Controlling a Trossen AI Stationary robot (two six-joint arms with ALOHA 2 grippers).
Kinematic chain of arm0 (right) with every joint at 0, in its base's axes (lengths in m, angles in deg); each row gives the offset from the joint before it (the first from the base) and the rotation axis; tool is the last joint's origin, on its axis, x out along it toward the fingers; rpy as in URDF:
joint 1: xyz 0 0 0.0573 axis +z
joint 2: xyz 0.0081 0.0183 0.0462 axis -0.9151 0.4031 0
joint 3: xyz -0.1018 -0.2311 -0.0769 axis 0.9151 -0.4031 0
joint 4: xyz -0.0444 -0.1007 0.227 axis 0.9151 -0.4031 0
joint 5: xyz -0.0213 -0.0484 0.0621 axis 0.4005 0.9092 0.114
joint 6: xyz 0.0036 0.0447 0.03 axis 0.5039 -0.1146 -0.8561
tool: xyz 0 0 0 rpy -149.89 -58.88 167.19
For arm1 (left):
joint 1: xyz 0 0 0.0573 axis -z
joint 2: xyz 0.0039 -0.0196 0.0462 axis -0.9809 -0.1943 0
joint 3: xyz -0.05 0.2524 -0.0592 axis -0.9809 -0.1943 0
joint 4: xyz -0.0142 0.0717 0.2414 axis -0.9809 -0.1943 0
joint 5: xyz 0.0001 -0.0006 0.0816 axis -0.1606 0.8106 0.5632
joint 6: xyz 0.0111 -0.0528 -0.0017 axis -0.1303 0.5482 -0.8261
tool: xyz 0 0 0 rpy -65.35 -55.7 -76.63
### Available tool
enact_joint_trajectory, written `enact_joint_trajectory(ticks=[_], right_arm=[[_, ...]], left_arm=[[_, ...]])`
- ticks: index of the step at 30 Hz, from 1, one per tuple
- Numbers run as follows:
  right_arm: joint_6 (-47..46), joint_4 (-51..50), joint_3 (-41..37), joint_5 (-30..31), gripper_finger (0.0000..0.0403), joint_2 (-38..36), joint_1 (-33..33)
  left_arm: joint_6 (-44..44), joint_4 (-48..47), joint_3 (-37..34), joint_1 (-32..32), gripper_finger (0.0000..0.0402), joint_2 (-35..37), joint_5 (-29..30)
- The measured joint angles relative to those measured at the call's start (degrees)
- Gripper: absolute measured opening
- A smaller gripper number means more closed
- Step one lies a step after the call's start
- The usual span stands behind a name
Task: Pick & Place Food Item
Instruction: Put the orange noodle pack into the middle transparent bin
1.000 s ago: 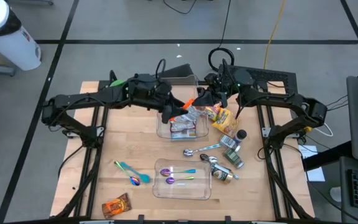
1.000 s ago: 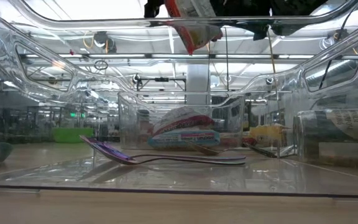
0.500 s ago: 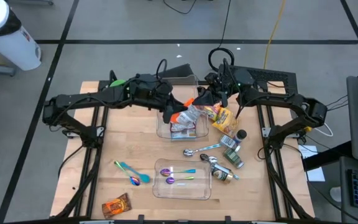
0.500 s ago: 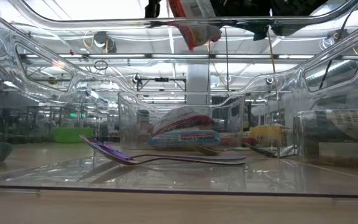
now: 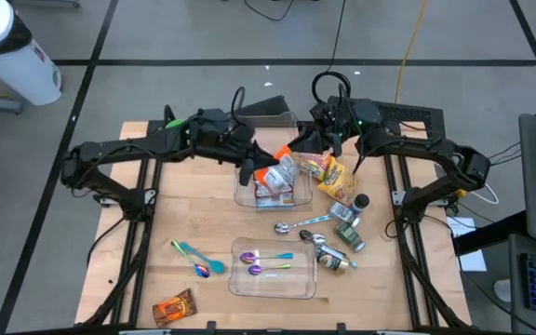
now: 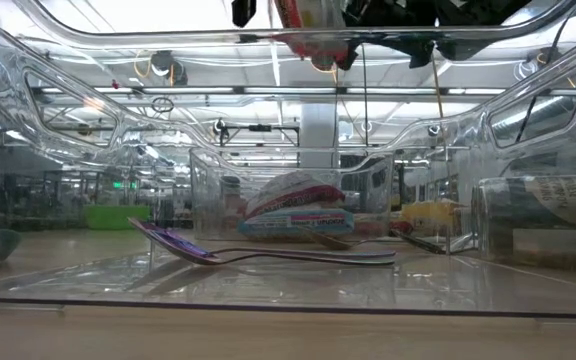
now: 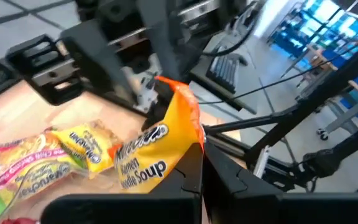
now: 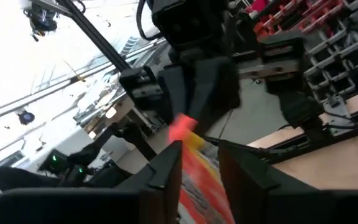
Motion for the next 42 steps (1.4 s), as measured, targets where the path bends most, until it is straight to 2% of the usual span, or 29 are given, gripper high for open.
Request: enact_joint_trajectory(ticks=[4, 7, 13, 16, 20, 27, 35, 42], right_arm=[[3.3, 0.0, -0.4, 0.2, 0.0142, 0.0, -1.1], [5.1, 1.4, -1.5, 2.8, 0.0156, 0.0, -0.7], [0.8, 18.5, -5.8, 9.9, 0.0166, 0.0, -0.1], [-2.0, 22.8, -7.8, 11.5, 0.0164, 0.0, -0.3], [-2.3, 23.6, -9.3, 12.6, 0.0158, 0.0, -0.1], [1.1, 24.1, -9.9, 18.1, 0.0155, 0.0, 3.8], [2.8, 28.3, -9.9, 21.5, 0.0155, 0.0, 8.1], [3.0, 28.9, -9.9, 23.5, 0.0155, 0.0, 8.9]], left_arm=[[0.1, 3.9, 0.0, -0.7, 0.0003, 1.9, -2.3], [-0.2, 6.7, 0.0, -1.1, 0.0002, 3.5, -2.6], [-0.7, 7.5, 0.0, -1.7, 0.0002, 5.5, -2.7], [-1.1, 8.6, 0.0, -1.7, 0.0001, 6.2, -3.5], [-1.1, 11.8, 0.0, -1.7, 0.0001, 6.2, -5.5], [-1.8, 15.0, 0.0, -1.7, 0.0001, 6.1, -6.4], [-2.8, 17.6, 0.0, -1.7, 0.0001, 6.1, -6.7], [-3.1, 22.1, 0.0, -1.7, 0.0, 6.1, -7.1]])
